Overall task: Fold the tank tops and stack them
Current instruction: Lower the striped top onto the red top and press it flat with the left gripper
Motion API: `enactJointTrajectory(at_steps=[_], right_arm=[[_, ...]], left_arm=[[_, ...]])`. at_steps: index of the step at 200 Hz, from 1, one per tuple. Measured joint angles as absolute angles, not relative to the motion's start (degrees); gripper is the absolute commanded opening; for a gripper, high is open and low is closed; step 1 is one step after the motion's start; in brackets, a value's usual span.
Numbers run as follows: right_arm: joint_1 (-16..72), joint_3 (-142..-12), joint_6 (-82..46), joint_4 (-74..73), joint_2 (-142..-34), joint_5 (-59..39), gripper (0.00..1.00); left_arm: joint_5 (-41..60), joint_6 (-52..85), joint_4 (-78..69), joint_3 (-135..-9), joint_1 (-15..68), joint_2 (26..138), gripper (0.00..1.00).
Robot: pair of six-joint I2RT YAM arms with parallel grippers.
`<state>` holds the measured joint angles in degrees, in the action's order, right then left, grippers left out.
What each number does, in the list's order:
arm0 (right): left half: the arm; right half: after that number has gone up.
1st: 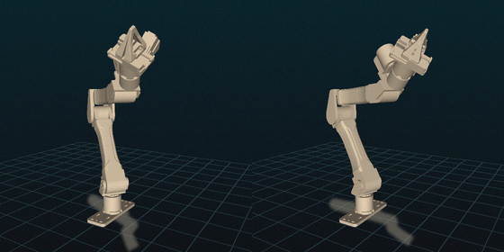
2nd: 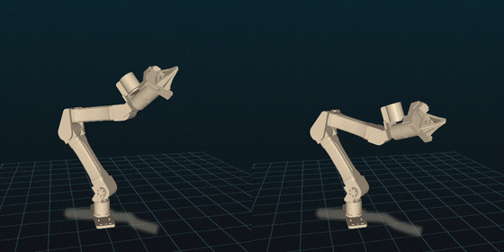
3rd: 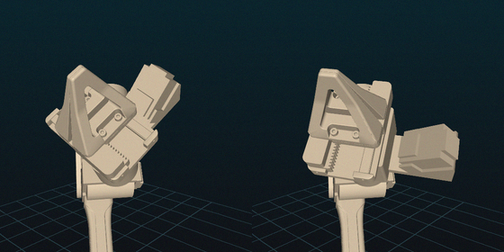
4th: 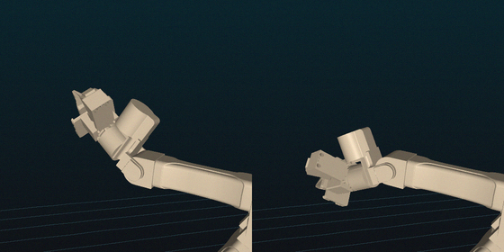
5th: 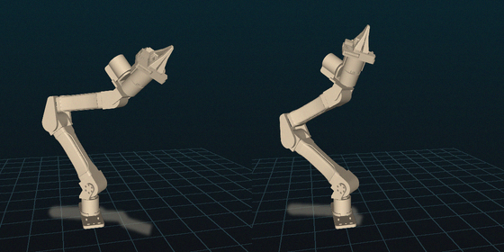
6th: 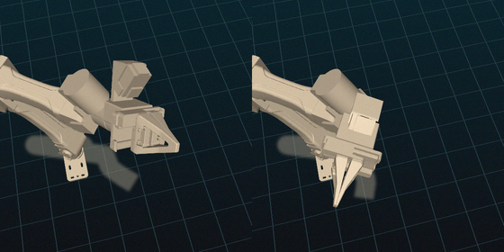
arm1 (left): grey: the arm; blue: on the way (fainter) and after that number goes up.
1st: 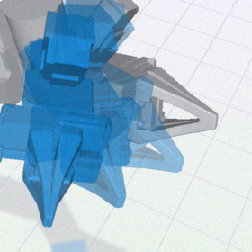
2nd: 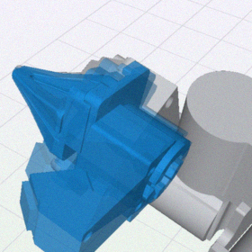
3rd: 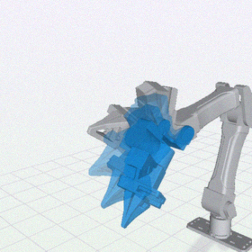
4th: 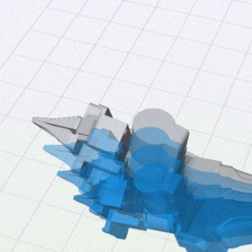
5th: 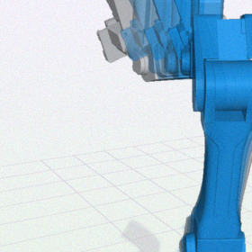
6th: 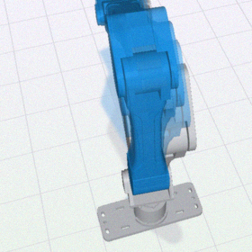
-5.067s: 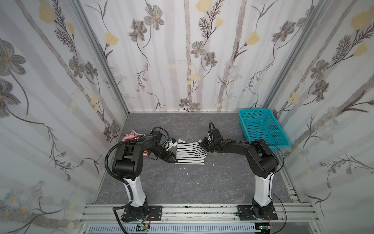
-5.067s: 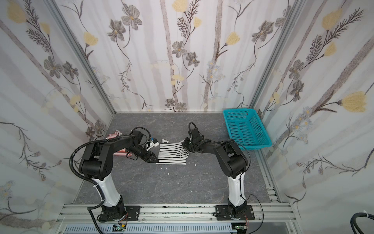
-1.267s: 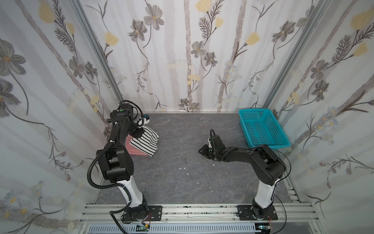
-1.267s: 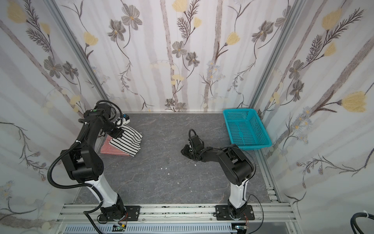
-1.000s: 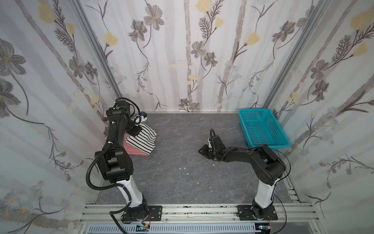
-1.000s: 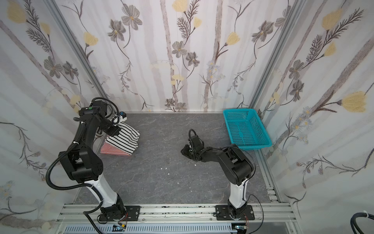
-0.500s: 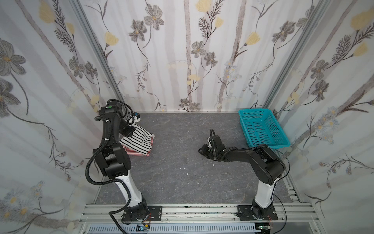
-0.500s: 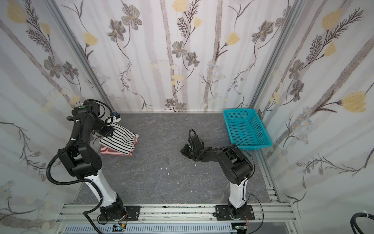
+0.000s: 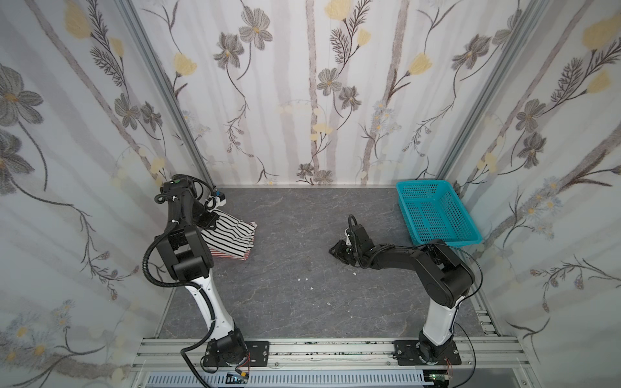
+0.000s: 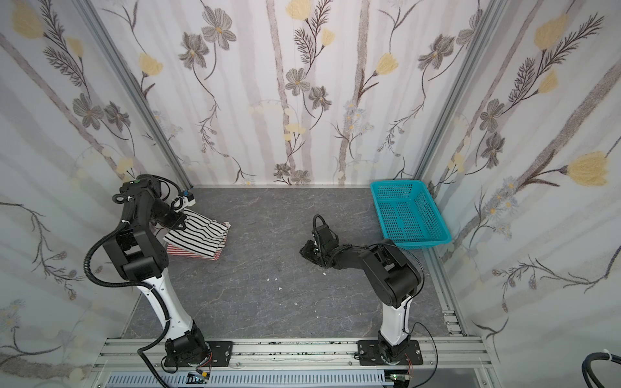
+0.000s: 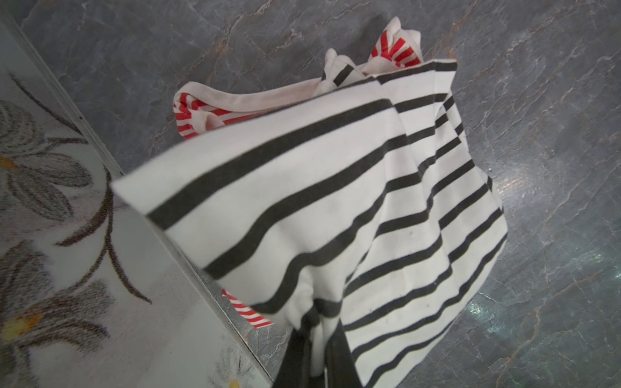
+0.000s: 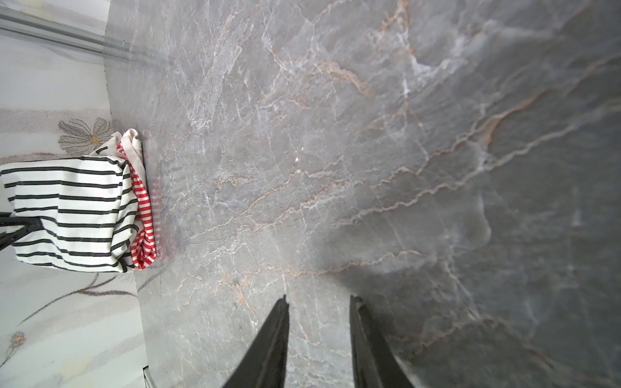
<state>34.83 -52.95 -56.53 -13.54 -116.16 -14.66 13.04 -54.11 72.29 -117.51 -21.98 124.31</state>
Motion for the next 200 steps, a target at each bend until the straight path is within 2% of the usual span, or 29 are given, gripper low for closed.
enactJointTrajectory(at_steps=[12,22,53,90,132,145,165,200], right_arm=[[34.92,-53.06,-56.53,-13.5,-116.16,-14.66,0.33],[34.94,-53.21,-56.53,-13.43,-116.16,-14.66,0.33],[35.16,-53.95,-56.53,-13.19,-116.16,-14.66,0.33],[35.24,-54.22,-56.49,-12.23,-115.44,-14.7,0.33],[35.22,-54.94,-56.27,-11.07,-114.69,-14.7,0.33],[35.22,-55.29,-56.23,-10.37,-114.69,-14.7,0.34],[35.18,-56.14,-55.83,-9.74,-114.65,-14.68,0.33],[35.0,-57.17,-54.96,-8.19,-114.37,-14.66,0.34]], left_arm=[[12.95,-53.98,71.9,-117.51,-22.48,125.16,0.0],[12.73,-53.71,71.5,-117.51,-23.03,125.69,0.11],[12.49,-52.45,69.63,-117.54,-24.38,127.11,0.24],[11.22,-50.15,67.22,-117.62,-25.26,127.9,0.32],[6.92,-44.51,62.3,-117.62,-25.65,127.44,0.32],[6.9,-43.05,60.9,-116.64,-25.5,126.28,0.25],[8.23,-42.41,59.7,-112.49,-24.71,123.61,0.06],[14.37,-42.06,59.48,-101.23,-21.26,117.49,0.05]])
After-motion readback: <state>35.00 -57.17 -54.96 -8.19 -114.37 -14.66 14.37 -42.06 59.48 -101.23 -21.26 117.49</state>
